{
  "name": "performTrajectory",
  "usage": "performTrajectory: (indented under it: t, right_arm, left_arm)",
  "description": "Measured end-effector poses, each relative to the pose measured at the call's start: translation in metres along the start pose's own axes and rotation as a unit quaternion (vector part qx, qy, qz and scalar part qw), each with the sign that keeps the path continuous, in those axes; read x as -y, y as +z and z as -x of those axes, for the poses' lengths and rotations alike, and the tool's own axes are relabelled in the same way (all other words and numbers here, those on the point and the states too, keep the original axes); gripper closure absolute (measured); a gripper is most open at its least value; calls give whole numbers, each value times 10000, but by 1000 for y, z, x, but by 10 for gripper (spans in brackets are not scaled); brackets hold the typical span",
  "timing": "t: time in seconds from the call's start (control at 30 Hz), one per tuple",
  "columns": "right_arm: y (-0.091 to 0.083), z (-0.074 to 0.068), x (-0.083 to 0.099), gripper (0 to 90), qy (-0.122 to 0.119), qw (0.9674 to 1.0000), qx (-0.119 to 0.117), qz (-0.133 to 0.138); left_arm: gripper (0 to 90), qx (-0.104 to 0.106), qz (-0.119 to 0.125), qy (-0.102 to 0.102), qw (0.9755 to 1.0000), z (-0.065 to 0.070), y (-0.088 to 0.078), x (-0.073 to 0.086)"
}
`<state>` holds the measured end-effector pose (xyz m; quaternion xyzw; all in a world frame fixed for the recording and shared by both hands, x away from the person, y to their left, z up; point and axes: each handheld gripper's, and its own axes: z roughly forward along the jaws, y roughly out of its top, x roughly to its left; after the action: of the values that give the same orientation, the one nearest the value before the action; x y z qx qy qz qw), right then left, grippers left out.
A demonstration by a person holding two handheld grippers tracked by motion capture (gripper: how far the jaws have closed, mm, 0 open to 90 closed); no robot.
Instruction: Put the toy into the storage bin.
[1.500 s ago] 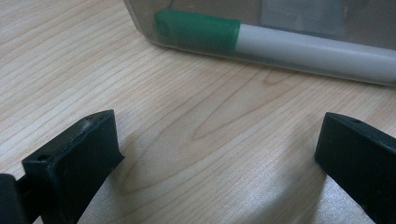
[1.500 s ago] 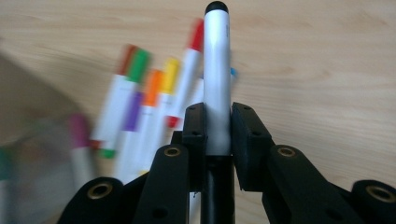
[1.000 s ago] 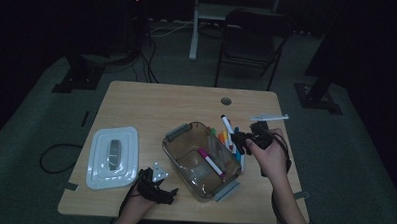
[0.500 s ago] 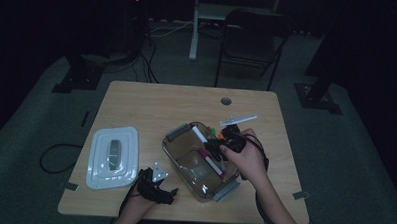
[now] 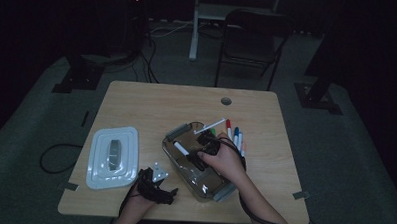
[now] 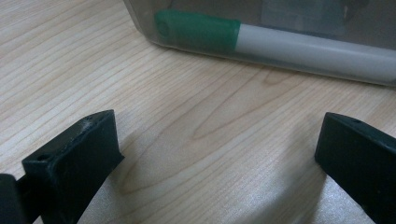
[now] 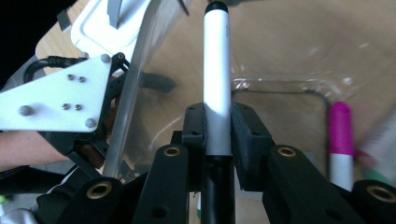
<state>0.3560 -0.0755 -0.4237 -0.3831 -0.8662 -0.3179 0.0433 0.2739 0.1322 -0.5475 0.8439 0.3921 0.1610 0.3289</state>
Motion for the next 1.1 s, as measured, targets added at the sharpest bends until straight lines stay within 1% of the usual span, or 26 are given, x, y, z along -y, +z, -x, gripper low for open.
performTrajectory:
  t: [0.17, 0.3, 0.43, 0.5, 0.63, 0.77, 0.83, 0.87, 0.93, 1.0, 1.03, 1.1]
  right_arm:
    - [20, -1, -2, 762, 47, 9991, -140, -386]
    - [35, -1, -2, 761, 37, 9974, -105, -710]
    - [45, 0, 0, 761, 87, 9959, -117, -897]
    - [49, 1, 1, 761, 86, 9946, -127, -1025]
    - [58, 2, 2, 758, 166, 9921, -189, -1227]
    - [65, 2, 5, 753, 147, 9898, -162, -1411]
    - [65, 2, 5, 740, 29, 9899, -102, -1416]
    - [65, 1, 5, 724, 18, 9899, -143, -1414]
    - [65, 1, 5, 720, 13, 9901, -184, -1391]
    - [62, 2, 4, 691, -126, 9920, -86, -1250]
    - [60, 2, 4, 674, -150, 9932, -86, -1153]
    - [51, 3, 3, 657, -161, 9954, -167, -930]
  left_arm:
    - [5, -2, 6, -2, 10000, 0, 0, 0]
    - [5, -2, 8, -2, 10000, 0, 0, 0]
    - [5, -7, 11, -5, 10000, 0, 0, 0]
    - [5, -7, 15, -6, 10000, 0, 0, 0]
    - [5, -6, 9, -3, 10000, 0, 0, 0]
    - [5, -8, 12, -4, 10000, 0, 0, 0]
    - [5, -8, 8, -3, 10000, 0, 0, 0]
    - [5, -5, 6, -3, 10000, 0, 0, 0]
    - [5, -5, 6, -3, 10000, 0, 0, 0]
    - [5, -6, 10, -3, 10000, 0, 0, 0]
    - [5, -7, 16, -5, 10000, 0, 0, 0]
    - [5, -5, 6, -5, 10000, 0, 0, 0]
